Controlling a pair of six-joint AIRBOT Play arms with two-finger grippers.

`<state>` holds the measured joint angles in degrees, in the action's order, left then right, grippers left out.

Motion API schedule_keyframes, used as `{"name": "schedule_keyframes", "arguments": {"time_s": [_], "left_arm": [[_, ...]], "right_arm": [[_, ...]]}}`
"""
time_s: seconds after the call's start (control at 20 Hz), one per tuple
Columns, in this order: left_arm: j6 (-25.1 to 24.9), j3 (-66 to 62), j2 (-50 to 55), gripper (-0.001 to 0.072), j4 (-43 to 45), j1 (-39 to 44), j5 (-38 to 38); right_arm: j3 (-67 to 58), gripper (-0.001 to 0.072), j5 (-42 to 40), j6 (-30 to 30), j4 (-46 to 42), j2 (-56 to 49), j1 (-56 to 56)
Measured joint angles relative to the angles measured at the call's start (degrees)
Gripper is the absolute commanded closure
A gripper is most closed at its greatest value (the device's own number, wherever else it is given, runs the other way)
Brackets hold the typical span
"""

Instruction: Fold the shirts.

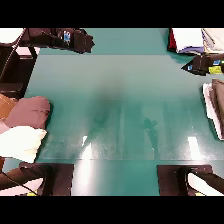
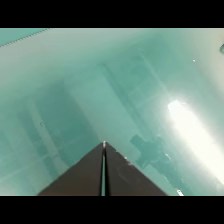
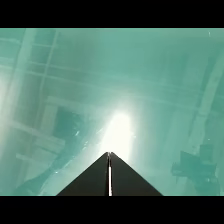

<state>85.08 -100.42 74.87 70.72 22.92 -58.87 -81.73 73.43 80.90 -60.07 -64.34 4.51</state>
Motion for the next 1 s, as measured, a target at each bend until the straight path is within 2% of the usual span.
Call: {"name": "schedule_keyframes", "arguments": {"time_s": [0.8,0.9,1.0], "left_arm": [[0.0,0.0,-0.1,0.0679,0.1,-0.1,1.2],[0.1,-0.2,-1.1,0.0679,1.7,-1.2,-0.5],[0.2,-0.1,-3.1,0.0679,6.8,-3.8,-5.8]], "right_arm": [[0.0,0.0693,2.2,0.0,0.1,0.0,0.0],[0.0,0.0693,2.4,0.0,0.1,0.0,0.0],[0.0,0.0693,2.5,0.0,0.1,0.0,0.0]]}}
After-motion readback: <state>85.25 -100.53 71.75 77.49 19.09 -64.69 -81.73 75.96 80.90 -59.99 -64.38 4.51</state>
